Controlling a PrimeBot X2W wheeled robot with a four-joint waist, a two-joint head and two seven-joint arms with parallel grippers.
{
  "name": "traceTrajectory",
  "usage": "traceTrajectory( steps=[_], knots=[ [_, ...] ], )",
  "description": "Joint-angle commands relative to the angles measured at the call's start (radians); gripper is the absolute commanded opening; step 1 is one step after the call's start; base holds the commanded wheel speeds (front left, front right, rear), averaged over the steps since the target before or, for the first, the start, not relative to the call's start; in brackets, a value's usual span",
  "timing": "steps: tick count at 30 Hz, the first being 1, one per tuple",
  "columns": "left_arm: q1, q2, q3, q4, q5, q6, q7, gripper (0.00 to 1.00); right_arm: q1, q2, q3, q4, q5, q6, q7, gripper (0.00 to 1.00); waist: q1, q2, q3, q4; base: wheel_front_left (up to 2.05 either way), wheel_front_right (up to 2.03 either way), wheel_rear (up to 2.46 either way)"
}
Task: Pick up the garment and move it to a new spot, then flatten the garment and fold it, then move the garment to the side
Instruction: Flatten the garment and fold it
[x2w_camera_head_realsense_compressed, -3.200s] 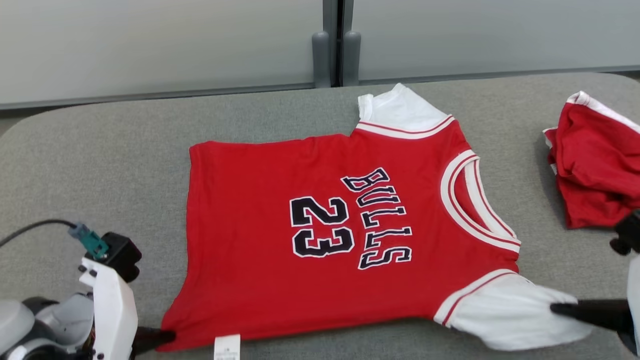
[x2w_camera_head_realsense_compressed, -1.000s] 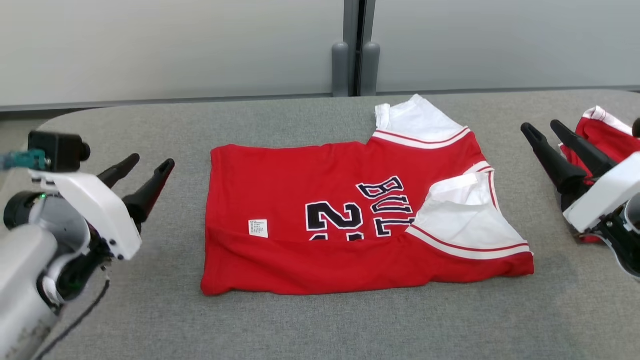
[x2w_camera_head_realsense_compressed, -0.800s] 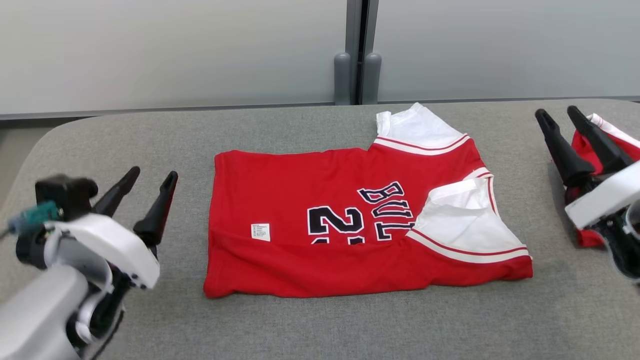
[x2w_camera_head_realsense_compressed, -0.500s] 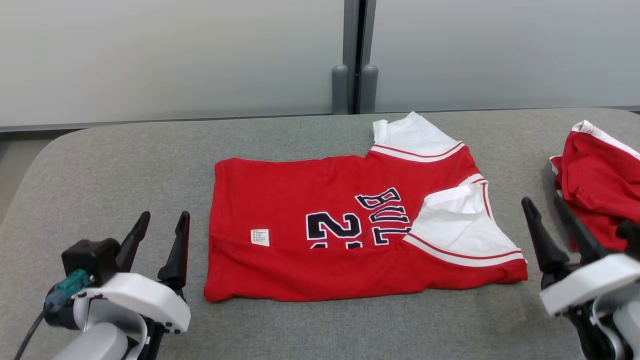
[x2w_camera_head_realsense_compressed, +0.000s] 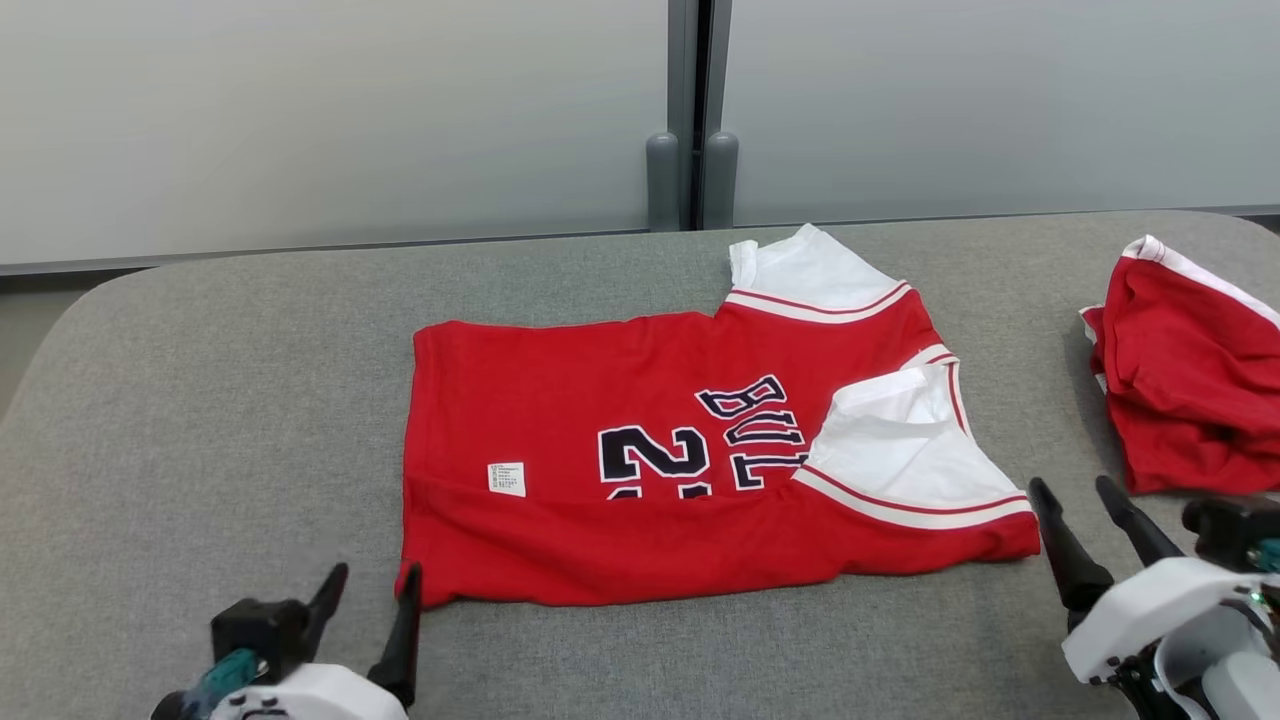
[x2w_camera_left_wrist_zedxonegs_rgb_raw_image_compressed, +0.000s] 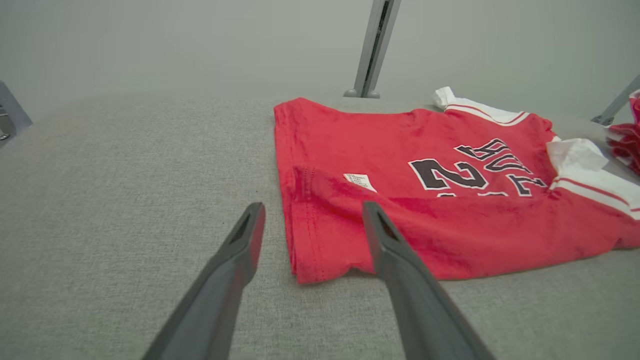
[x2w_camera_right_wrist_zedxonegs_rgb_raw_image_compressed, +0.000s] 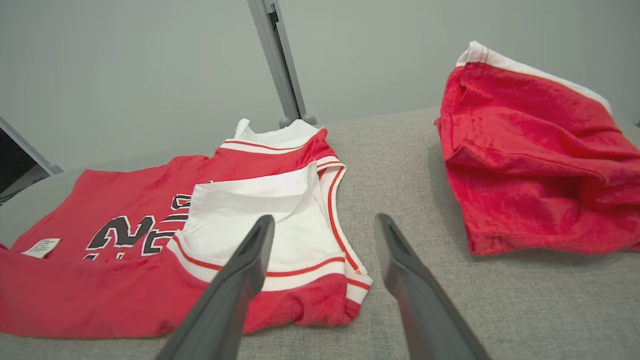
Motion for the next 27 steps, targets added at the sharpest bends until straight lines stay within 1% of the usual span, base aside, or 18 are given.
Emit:
traceTrajectory(
  steps=[1,7,11,13,16,20,27],
  knots=[
    [-0.030,0.007,-0.010,0.016,-0.009,-0.012,0.036,1.00,-0.021,0.002,0.006,0.014,-0.009,0.001,0.026,1.00,0.0000,-0.0001,0.002,0.000,0.00,0.00,0.00],
    [-0.111,0.010,-0.057,0.080,-0.036,-0.038,0.210,1.00,-0.111,0.024,0.010,0.127,-0.027,0.001,0.167,1.00,0.0000,-0.0001,0.030,-0.003,0.00,0.00,0.00],
    [-0.157,0.004,-0.074,0.113,-0.047,-0.056,0.280,1.00,-0.167,0.050,0.010,0.180,-0.032,0.001,0.226,1.00,0.0000,-0.0001,0.056,0.000,0.00,0.00,0.00],
    [-0.176,-0.002,-0.082,0.130,-0.054,-0.064,0.306,1.00,-0.180,0.049,0.010,0.203,-0.033,0.001,0.252,1.00,0.0000,-0.0001,0.069,0.003,0.00,0.00,0.00],
    [-0.193,-0.010,-0.095,0.151,-0.060,-0.081,0.332,1.00,-0.194,0.061,0.007,0.236,-0.022,0.001,0.295,1.00,0.0000,-0.0001,0.079,0.008,0.00,0.00,0.00],
    [-0.201,-0.022,-0.107,0.174,-0.073,-0.098,0.356,1.00,-0.194,0.075,-0.015,0.272,-0.020,0.001,0.316,1.00,0.0000,-0.0001,0.084,0.012,0.00,0.00,0.00],
    [-0.215,-0.023,-0.098,0.191,-0.077,-0.098,0.349,1.00,-0.190,0.091,-0.012,0.291,-0.010,0.001,0.369,1.00,0.0000,-0.0001,0.094,0.010,0.00,0.00,0.00]
  ],
)
